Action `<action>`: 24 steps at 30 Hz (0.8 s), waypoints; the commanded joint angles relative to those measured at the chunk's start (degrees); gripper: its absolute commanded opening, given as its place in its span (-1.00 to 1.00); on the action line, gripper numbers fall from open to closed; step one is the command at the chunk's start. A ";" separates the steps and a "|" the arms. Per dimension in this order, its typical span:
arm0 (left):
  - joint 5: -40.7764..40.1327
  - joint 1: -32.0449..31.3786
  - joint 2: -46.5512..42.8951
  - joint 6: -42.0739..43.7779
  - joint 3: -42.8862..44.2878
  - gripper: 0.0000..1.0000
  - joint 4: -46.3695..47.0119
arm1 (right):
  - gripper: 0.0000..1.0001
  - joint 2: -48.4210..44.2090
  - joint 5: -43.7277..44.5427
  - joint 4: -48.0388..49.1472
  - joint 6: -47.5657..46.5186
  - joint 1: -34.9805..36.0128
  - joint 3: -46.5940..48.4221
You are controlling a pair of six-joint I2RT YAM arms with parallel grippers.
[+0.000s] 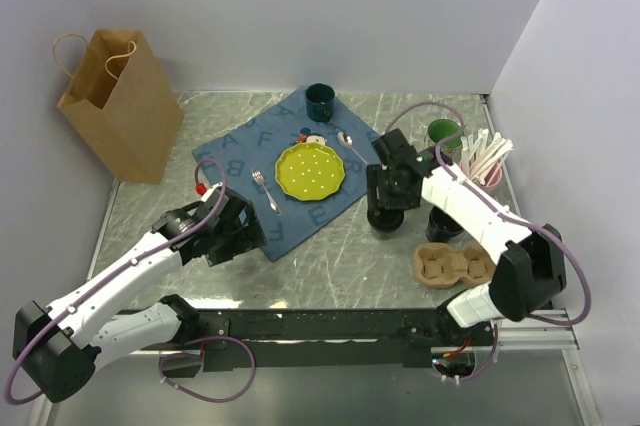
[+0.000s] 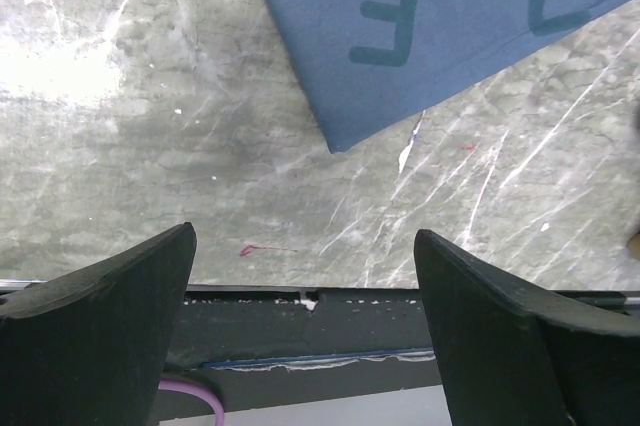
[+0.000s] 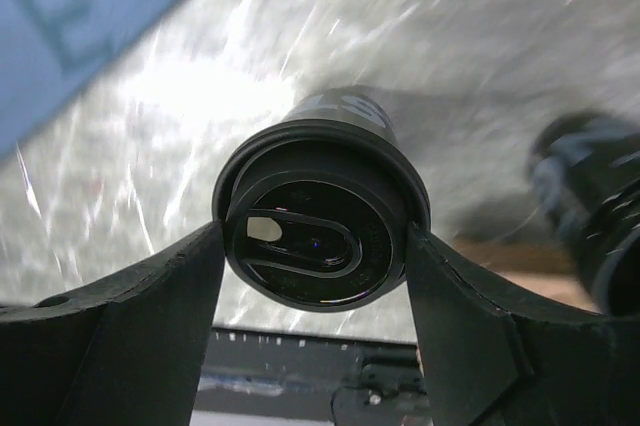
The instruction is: Pack the takeout coffee
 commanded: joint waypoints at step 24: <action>-19.35 0.53 0.76 -5.77 19.94 0.93 -9.78 | 0.97 5.70 -4.06 -7.37 -5.02 -10.31 18.31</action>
